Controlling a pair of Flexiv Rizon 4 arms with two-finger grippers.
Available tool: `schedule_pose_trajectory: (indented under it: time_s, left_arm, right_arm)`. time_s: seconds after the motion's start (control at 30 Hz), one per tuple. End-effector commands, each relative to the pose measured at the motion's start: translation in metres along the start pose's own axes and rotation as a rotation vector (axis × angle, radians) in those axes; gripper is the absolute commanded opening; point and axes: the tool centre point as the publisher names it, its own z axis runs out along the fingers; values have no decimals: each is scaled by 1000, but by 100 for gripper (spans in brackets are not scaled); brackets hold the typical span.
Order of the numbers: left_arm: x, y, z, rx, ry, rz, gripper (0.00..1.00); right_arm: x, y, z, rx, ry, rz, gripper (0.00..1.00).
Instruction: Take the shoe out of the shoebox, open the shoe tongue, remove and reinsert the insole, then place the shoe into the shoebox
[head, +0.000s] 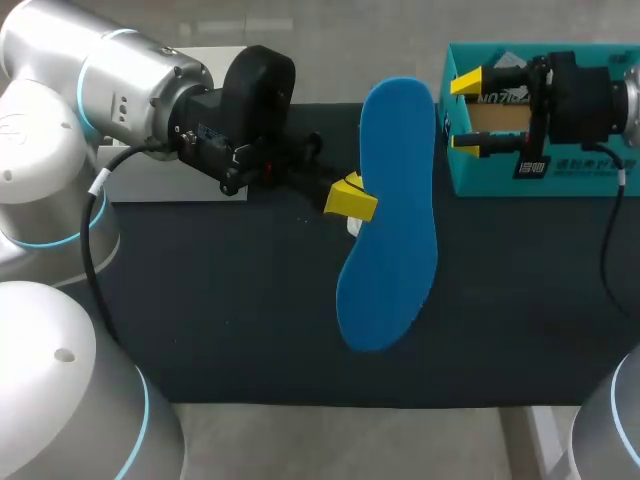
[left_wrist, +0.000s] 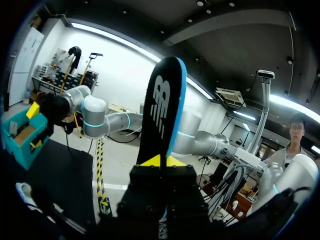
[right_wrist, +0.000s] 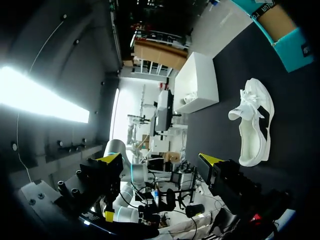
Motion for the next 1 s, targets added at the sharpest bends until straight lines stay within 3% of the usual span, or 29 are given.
schedule_pose_trajectory:
  time_s: [0.03, 0.07, 0.2, 0.37, 0.47, 0.57, 1.0]
  left_arm:
    - [-1, 0, 1, 0, 2, 0, 0]
    - [-1, 0, 1, 0, 2, 0, 0]
    - [-31, 13, -10, -196, -144, 386, 0]
    - [-54, 10, -26, -226, -281, 714, 0]
    - [-67, 8, -37, -299, -299, 911, 0]
    - [-79, 8, -46, -394, -320, 997, 0]
    - [-83, 7, -48, -400, -340, 986, 0]
  right_arm:
    - [0, 1, 2, -1, -3, 1, 100]
    - [0, 1, 2, -1, -3, 1, 100]
    - [0, 1, 2, -1, -3, 1, 100]
    - [0, 1, 2, -1, -3, 1, 100]
    - [0, 1, 2, -1, -3, 1, 100]
    - [0, 1, 2, -1, -3, 1, 100]
    - [0, 1, 2, -1, -3, 1, 100]
